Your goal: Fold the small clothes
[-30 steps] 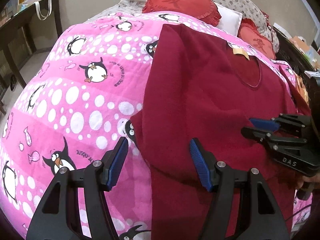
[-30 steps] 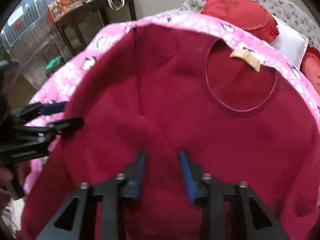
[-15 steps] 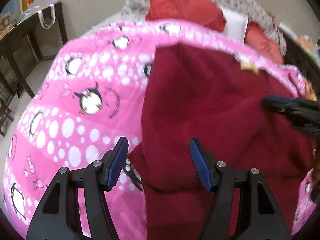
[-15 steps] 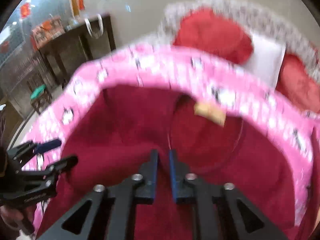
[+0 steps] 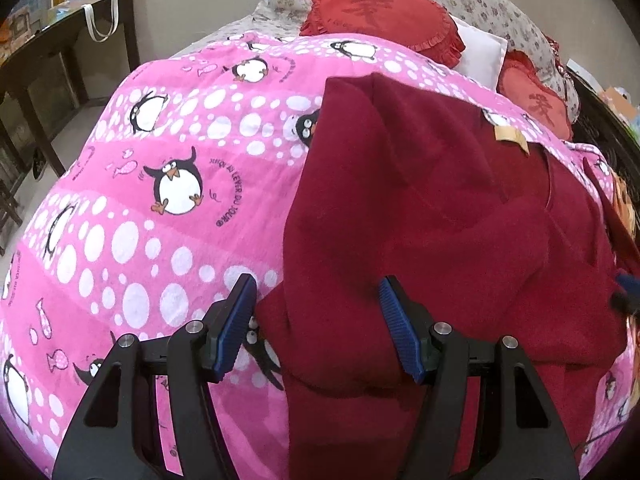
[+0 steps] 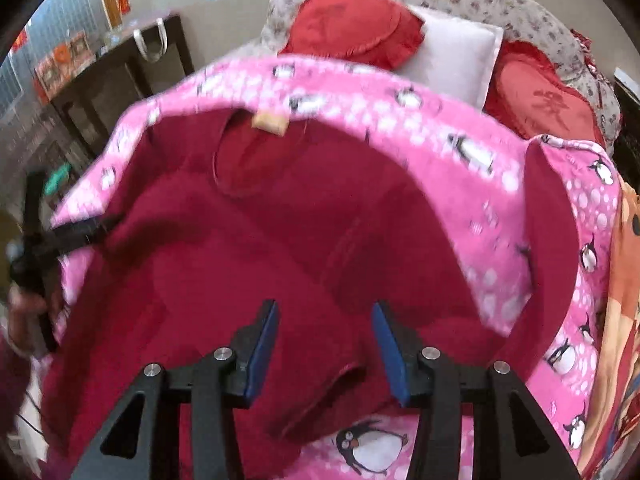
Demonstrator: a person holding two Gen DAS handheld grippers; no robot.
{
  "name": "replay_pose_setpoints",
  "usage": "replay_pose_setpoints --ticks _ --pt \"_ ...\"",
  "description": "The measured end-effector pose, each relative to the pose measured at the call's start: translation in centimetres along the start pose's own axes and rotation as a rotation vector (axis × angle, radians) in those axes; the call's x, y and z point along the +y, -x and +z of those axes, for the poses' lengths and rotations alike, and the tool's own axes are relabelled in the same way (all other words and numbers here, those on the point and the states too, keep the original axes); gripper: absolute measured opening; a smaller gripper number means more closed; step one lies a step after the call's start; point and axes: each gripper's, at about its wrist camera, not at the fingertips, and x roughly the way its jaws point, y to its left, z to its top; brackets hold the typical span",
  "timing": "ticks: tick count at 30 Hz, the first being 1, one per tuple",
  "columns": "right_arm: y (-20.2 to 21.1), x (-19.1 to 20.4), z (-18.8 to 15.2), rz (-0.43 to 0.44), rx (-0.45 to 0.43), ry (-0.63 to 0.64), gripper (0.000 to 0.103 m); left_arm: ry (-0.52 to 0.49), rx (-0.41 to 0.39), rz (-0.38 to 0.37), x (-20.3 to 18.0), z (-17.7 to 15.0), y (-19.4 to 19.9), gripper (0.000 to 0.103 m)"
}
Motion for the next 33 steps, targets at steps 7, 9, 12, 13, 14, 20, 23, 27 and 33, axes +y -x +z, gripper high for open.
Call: replay_pose_setpoints --ticks 7,9,12,13,14,20,23,27,33 --pt "1.0 0.8 -0.4 -0.111 -0.06 0.111 0.005 0.032 -0.044 0.016 0.3 1.7 0.7 0.064" --pt "2.6 -0.2 0.4 -0.128 -0.131 0.074 0.005 0.058 -0.05 0.017 0.7 1.8 0.5 0.064" --pt "2.8 -2.2 1.5 -0.213 -0.151 0.008 0.005 0.078 -0.017 0.03 1.0 1.6 -0.6 0.064" --pt "2.1 -2.4 1.6 -0.23 -0.139 -0.002 0.005 0.085 -0.011 0.023 1.2 1.5 -0.9 0.064" --pt "1.0 -2.9 1.7 -0.247 -0.11 -0.013 0.005 0.094 -0.009 0.02 1.3 1.3 -1.1 0.064" --pt "1.8 -2.2 2.3 -0.147 -0.15 -0.108 0.04 0.075 -0.011 0.003 1.5 0.5 0.1 0.064" --pt "2.5 2.4 5.0 0.109 -0.214 -0.024 0.042 0.065 -0.015 -0.003 1.8 -0.2 1.1 0.064" --pt "-0.3 9.5 9.1 0.307 -0.234 0.106 0.042 0.07 -0.004 -0.008 2.1 -1.1 1.3 0.064" --pt "-7.3 16.1 13.8 0.314 -0.171 0.188 0.038 0.08 0.01 -0.023 2.4 -1.3 0.9 0.064"
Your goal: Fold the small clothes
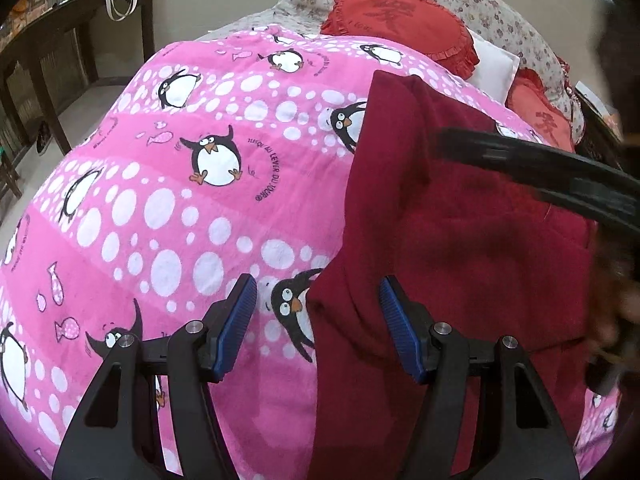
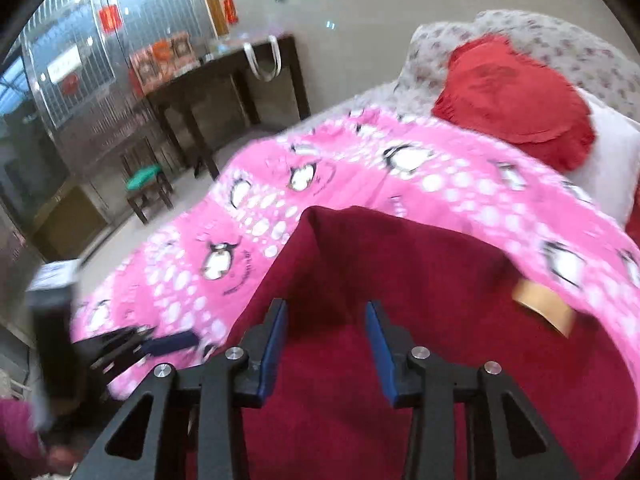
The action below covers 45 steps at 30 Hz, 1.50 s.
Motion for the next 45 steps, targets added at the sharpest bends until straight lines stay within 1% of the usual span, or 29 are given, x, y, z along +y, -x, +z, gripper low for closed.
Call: replay_pose_setpoints --ticks 3,4,6,9,13,16,18,19,20,21,22,23,24,26,27,28,30,31,32,33,34,36,37,38,40,41,43,44,45 --pt "-2.8 -0.3 0.8 -0.047 0.018 0.029 0.037 0.0 -0.003 -0.009 0.1 0.2 0.1 0.064" --pt "-3.4 -0.4 1.0 -0.042 0.023 0.033 0.034 0.0 -0.004 -0.013 0.2 0.2 0.1 0.064" --pt "-3.7 -0.2 1.2 0.005 0.032 0.041 0.003 -0.001 -0.005 -0.02 0.4 0.5 0.3 0.064" --pt "-3.3 0.9 2.3 0.005 -0.006 0.077 0.003 0.004 -0.031 -0.011 0.8 0.9 1.1 0.064" --pt "-3.9 0.9 4.3 -0.008 -0.062 -0.01 0.002 0.0 -0.074 0.025 1.1 1.4 2.1 0.064" --pt "-5.6 1.1 4.9 0.006 -0.034 -0.055 0.0 -0.01 -0.055 0.034 0.9 1.8 2.1 0.064" --pt "-4.6 0.8 4.5 0.027 -0.037 -0.092 0.001 -0.023 -0.063 0.033 0.6 1.9 2.3 0.064" --pt "-3.8 0.7 4.3 0.032 -0.045 -0.103 0.003 -0.029 -0.069 0.035 0.5 1.9 2.4 0.064" --pt "-2.2 0.4 3.6 0.037 -0.045 -0.114 0.01 -0.034 -0.076 0.032 0.3 1.8 2.6 0.064" --pt "-1.0 0.2 3.0 0.04 -0.046 -0.116 0.026 -0.034 -0.079 0.028 0.2 1.9 2.7 0.064" --pt "0.7 -0.1 1.8 0.031 -0.044 -0.118 0.035 -0.03 -0.081 0.023 0.1 1.9 2.7 0.064" --pt "2.2 -0.4 0.4 0.001 -0.04 -0.119 0.046 -0.025 -0.083 0.013 0.0 2.0 2.8 0.064" --pt "3.4 -0.7 -0.9 -0.026 -0.037 -0.116 0.046 -0.019 -0.087 0.004 -0.1 2.0 2.9 0.064" --pt "6.0 -1.4 -4.6 -0.101 -0.013 -0.109 0.046 -0.015 -0.084 -0.005 -0.5 1.9 2.9 0.064" --pt "6.7 -1.7 -6.0 -0.139 0.001 -0.11 0.046 -0.018 -0.083 -0.009 -0.9 1.9 2.9 0.064" --pt "7.6 -2.4 -8.0 -0.2 0.016 -0.113 0.046 -0.022 -0.081 -0.009 -1.3 1.9 2.8 0.064" --pt "8.6 -3.6 -10.9 -0.278 0.027 -0.142 0.046 -0.03 -0.075 -0.014 -2.2 1.6 2.6 0.064" --pt "8.6 -4.4 -11.8 -0.291 0.04 -0.17 0.046 -0.034 -0.069 -0.019 -2.8 1.5 2.4 0.064" --pt "8.3 -5.5 -13.0 -0.297 0.075 -0.218 0.046 -0.042 -0.059 -0.025 -3.4 1.3 2.2 0.064" --pt "7.6 -6.6 -14.1 -0.284 0.13 -0.266 0.046 -0.059 -0.038 -0.026 -4.2 1.0 1.9 0.064" --pt "7.8 -7.1 -14.7 -0.255 0.137 -0.289 0.046 -0.077 -0.018 -0.022 -5.0 0.8 1.6 0.064" --pt "10.4 -7.5 -14.8 -0.219 0.069 -0.309 0.046 -0.115 0.0 -0.015 -6.3 0.2 1.6 0.064" --pt "11.6 -7.8 -14.7 -0.222 0.039 -0.315 0.046 -0.131 -0.008 -0.015 -6.8 -0.1 1.9 0.064" --pt "13.5 -8.6 -14.5 -0.248 -0.008 -0.325 0.046 -0.142 -0.013 -0.017 -7.2 -0.3 2.0 0.064" --pt "16.0 -10.4 -14.0 -0.33 -0.061 -0.347 0.046 -0.162 -0.016 -0.015 -7.8 -0.5 2.3 0.064" --pt "17.5 -12.2 -13.7 -0.433 -0.082 -0.373 0.048 -0.165 -0.013 -0.012 -7.9 -0.6 2.4 0.064" --pt "18.4 -14.9 -13.0 -0.626 -0.057 -0.407 0.063 -0.155 0.0 -0.018 -8.1 -0.7 2.3 0.064" --pt "18.4 -16.5 -12.8 -0.728 -0.028 -0.413 0.078 -0.141 0.011 -0.027 -8.1 -0.7 2.2 0.064" --pt "18.0 -18.4 -12.6 -0.807 0.011 -0.416 0.084 -0.131 0.019 -0.035 -8.0 -0.8 2.2 0.064"
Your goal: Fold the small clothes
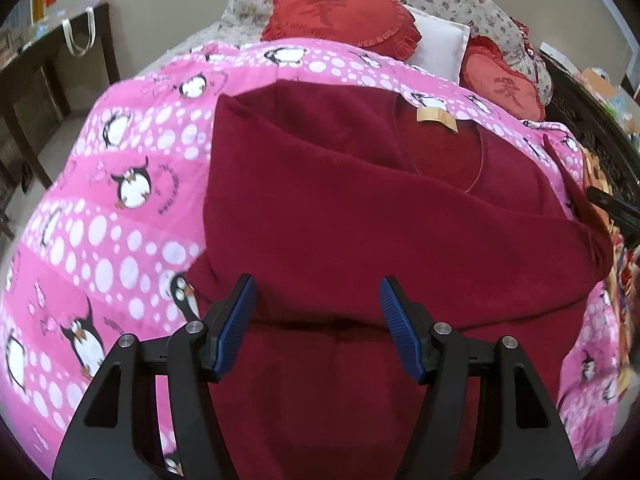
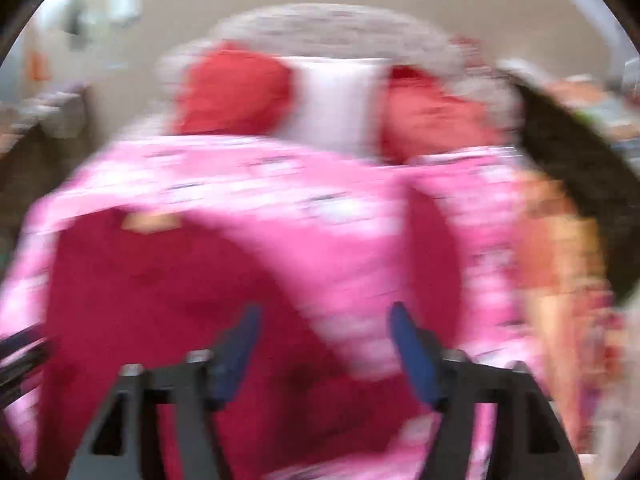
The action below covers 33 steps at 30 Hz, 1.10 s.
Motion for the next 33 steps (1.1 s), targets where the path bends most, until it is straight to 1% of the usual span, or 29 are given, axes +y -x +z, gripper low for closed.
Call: replay_pose_setpoints --ticks 1,2,4,5,6,7,8,9,10,12,13,14,16,18,19,20,22,23,24,25,26,27,28,30,32,33 --pt "-1.6 -0.5 0.6 -0.044 0.038 0.006 0.084 0.01 0.007 -0.009 0.0 -0.1 -0.1 0.064" --pt "-3.9 -0.9 1.1 -0.042 0.108 0.016 0.084 0.017 0.014 -0.017 -0.1 -0.2 -0.1 0.064" --pt "-6.8 -0.9 1.6 0.025 0.19 0.033 0.082 0.016 0.026 -0.014 -0.4 -0.5 -0.2 0.064" --pt "-7.8 -1.0 1.6 0.051 0.214 0.031 0.068 0.009 0.032 -0.008 -0.6 -0.6 -0.2 0.064" --pt "-8.4 -1.5 1.5 0.063 0.236 0.02 0.039 0.0 0.037 -0.002 -0.9 -0.6 -0.2 0.064" --pt "-8.4 -2.5 1.3 0.062 0.232 -0.005 0.028 -0.007 0.036 0.0 -1.0 -0.7 -0.2 0.064" --pt "-7.6 -3.6 1.2 0.092 0.2 -0.044 0.017 -0.014 0.031 0.002 -1.2 -0.7 -0.1 0.064" --pt "-6.4 -5.0 0.8 0.152 0.163 -0.095 0.008 -0.019 0.026 0.005 -1.2 -0.7 0.0 0.064" --pt "-4.8 -6.9 -0.1 0.191 0.137 -0.153 0.006 -0.021 0.025 0.007 -1.3 -0.7 -0.1 0.064" --pt "-2.2 -9.8 -2.2 0.234 0.085 -0.238 0.006 -0.016 0.03 0.006 -1.3 -0.6 -0.2 0.064" --pt "-0.8 -11.9 -4.1 0.241 0.073 -0.287 0.006 -0.009 0.032 0.001 -1.2 -0.6 -0.3 0.064" --pt "-0.3 -13.4 -5.5 0.219 0.087 -0.312 0.006 0.0 0.033 -0.004 -1.2 -0.6 -0.5 0.064" --pt "0.2 -15.5 -8.2 0.157 0.146 -0.346 0.01 0.013 0.042 -0.014 -1.2 -0.6 -0.8 0.064" --pt "-0.1 -17.9 -10.7 0.05 0.211 -0.365 0.026 0.018 0.046 -0.02 -1.4 -0.7 -0.9 0.064" --pt "0.0 -18.7 -11.6 0.028 0.221 -0.362 0.026 0.018 0.047 -0.019 -1.6 -0.8 -1.0 0.064" --pt "0.5 -19.1 -12.2 0.028 0.22 -0.366 0.026 0.014 0.051 -0.018 -1.9 -0.9 -1.1 0.064" --pt "2.0 -19.8 -12.7 0.07 0.185 -0.411 0.029 0.007 0.057 -0.021 -2.3 -0.9 -1.1 0.064" --pt "2.8 -19.7 -12.6 0.114 0.149 -0.444 0.035 0.002 0.058 -0.024 -2.6 -1.0 -1.0 0.064" --pt "3.2 -19.5 -12.3 0.15 0.126 -0.463 0.044 -0.004 0.059 -0.027 -2.9 -1.0 -1.0 0.064" --pt "3.5 -19.1 -11.8 0.204 0.102 -0.485 0.05 -0.013 0.059 -0.027 -3.1 -1.0 -0.9 0.064" --pt "3.4 -18.6 -11.3 0.26 0.09 -0.498 0.057 -0.023 0.058 -0.025 -3.4 -1.0 -0.9 0.064" --pt "2.6 -18.0 -10.5 0.315 0.094 -0.511 0.061 -0.036 0.058 -0.02 -3.7 -1.0 -0.8 0.064" --pt "1.9 -17.2 -9.8 0.351 0.11 -0.528 0.062 -0.046 0.058 -0.017 -3.9 -1.0 -0.8 0.064" --pt "0.2 -16.6 -8.9 0.381 0.134 -0.575 0.062 -0.06 0.055 -0.013 -4.1 -0.9 -0.6 0.064" --pt "-1.5 -17.0 -8.5 0.386 0.132 -0.637 0.062 -0.063 0.048 -0.011 -4.1 -0.9 -0.4 0.064" --pt "-2.7 -17.3 -8.1 0.37 0.137 -0.681 0.062 -0.063 0.048 -0.01 -4.0 -0.9 -0.4 0.064"
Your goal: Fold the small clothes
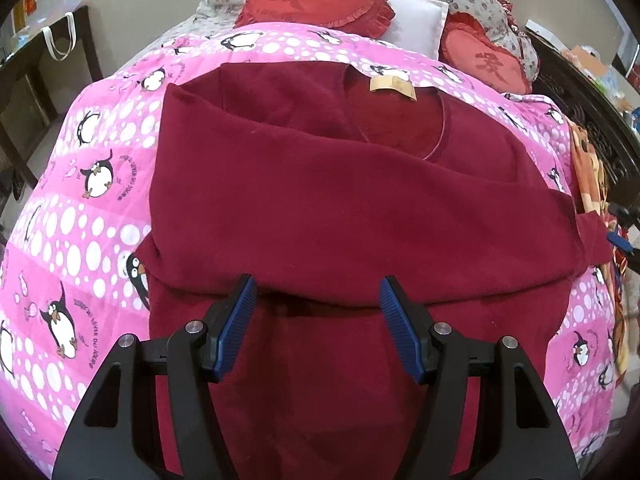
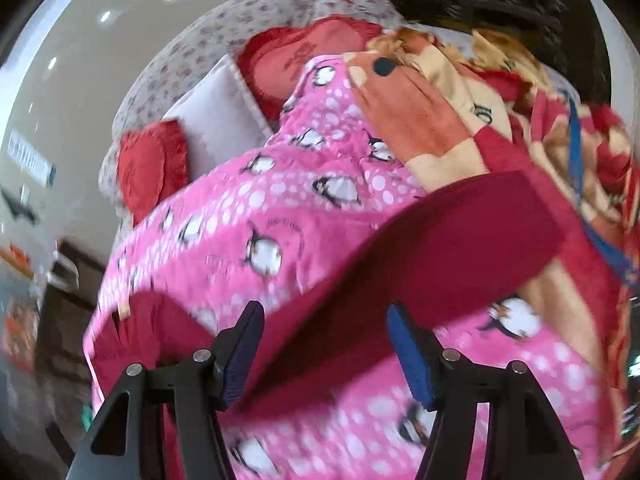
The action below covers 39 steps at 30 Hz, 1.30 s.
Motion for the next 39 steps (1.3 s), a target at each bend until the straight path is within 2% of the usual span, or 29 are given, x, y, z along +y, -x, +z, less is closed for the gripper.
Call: replay_pose_setpoints --ticks 5,7,8,9,13,17,19,23,27,29,32,34,35,36,37,39 --pt "-5.1 -2.2 3.5 -0.031 0.043 -0.139 0.062 0.013 0.012 0.012 0.6 0.1 -0.2 0.064" --pt "-6.2 -3.1 3.9 -0.014 0.05 -0.15 0.044 0.027 0.016 0.009 0.9 0.0 -0.2 0.064" --pt "-6.3 -3.3 3.9 -0.019 0.054 -0.143 0.021 0.033 0.019 0.006 1.1 -0.1 -0.2 0.064" --pt "-6.0 -3.4 3.7 -0.033 0.049 -0.126 0.01 0.035 0.018 0.007 1.2 -0.1 -0.2 0.064" --pt "-0.2 -3.2 2.3 0.022 -0.092 -0.059 0.007 0.043 0.013 0.019 2.2 -0.3 0.0 0.064" --pt "7.1 -1.5 1.6 0.188 -0.231 0.01 0.007 0.084 0.005 0.017 3.5 -0.3 0.1 0.064" --pt "10.2 1.2 1.4 0.252 -0.263 0.112 0.007 0.112 0.005 0.007 4.3 -0.3 0.3 0.064" --pt "14.1 9.9 -0.8 0.336 -0.276 0.401 0.007 0.163 -0.026 -0.005 5.6 0.2 1.5 0.064" --pt "13.2 20.0 -6.2 0.483 -0.181 0.654 0.007 0.218 -0.067 -0.022 7.0 0.9 3.1 0.064" --pt "10.8 24.3 -9.6 0.52 -0.117 0.739 0.007 0.237 -0.078 -0.033 7.5 1.1 3.6 0.064" --pt "4.6 28.6 -15.2 0.521 0.011 0.812 0.008 0.24 -0.074 -0.031 7.9 1.1 3.9 0.064" --pt "-0.7 29.8 -18.4 0.465 0.18 0.793 0.033 0.233 -0.066 -0.025 7.9 0.9 4.0 0.064" --pt "-2.8 29.7 -19.6 0.43 0.271 0.772 0.052 0.227 -0.061 -0.028 7.8 0.8 4.0 0.064" --pt "-4.3 29.4 -20.6 0.416 0.333 0.756 0.052 0.219 -0.058 -0.033 7.8 0.7 3.9 0.064" --pt "-4.5 28.9 -21.1 0.423 0.336 0.752 0.052 0.209 -0.057 -0.035 7.7 0.5 3.9 0.064" --pt "-3.2 28.1 -21.1 0.419 0.287 0.763 0.052 0.18 -0.056 -0.02 7.5 0.3 3.6 0.064"
